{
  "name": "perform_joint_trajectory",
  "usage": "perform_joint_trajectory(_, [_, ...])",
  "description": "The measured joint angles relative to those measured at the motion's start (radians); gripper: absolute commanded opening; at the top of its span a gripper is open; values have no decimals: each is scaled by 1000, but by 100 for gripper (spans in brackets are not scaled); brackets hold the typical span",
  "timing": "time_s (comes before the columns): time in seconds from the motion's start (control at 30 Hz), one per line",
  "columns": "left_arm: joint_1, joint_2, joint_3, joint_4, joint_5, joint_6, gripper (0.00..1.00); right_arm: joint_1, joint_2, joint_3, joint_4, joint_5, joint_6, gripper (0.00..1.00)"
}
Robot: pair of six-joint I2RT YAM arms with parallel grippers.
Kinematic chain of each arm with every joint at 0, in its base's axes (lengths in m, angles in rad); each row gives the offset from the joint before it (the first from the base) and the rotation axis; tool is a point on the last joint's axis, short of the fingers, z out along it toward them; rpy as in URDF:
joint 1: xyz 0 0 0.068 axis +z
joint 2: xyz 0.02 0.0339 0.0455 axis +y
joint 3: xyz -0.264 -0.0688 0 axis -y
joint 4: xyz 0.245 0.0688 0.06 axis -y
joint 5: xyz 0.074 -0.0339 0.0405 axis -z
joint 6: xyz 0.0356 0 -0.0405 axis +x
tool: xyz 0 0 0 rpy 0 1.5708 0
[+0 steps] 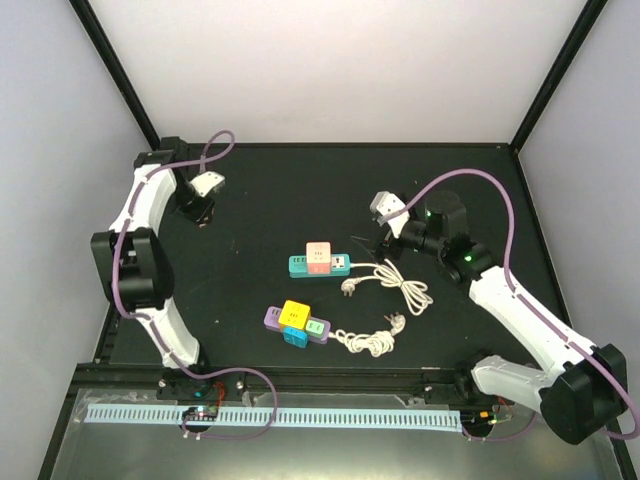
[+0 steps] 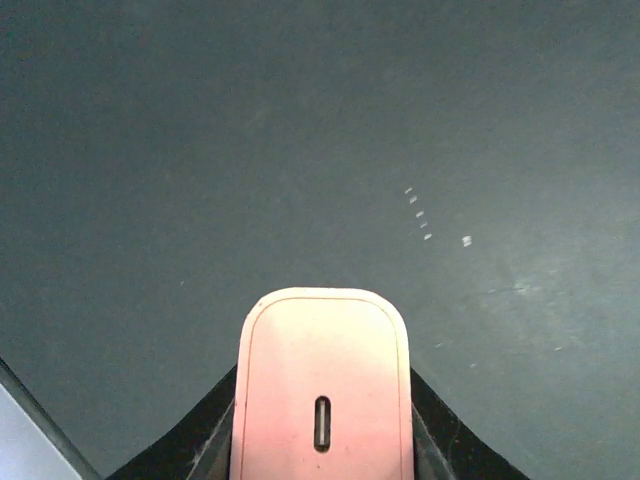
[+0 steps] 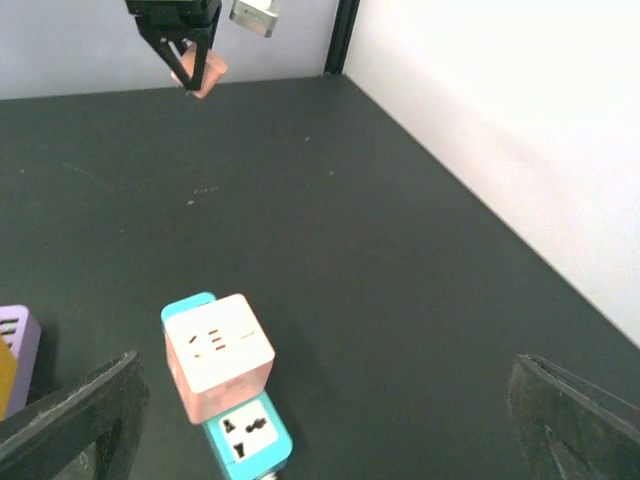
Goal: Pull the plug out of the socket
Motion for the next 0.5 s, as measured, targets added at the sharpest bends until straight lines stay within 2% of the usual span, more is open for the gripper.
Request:
perform_joint_trajectory(0.33, [101, 327, 237, -161, -132, 7, 13, 0, 73, -17, -73, -71, 9, 100])
perform_joint_trajectory(0.5, [125, 392, 288, -192, -188, 11, 14, 0, 83, -22, -85, -92, 9, 100])
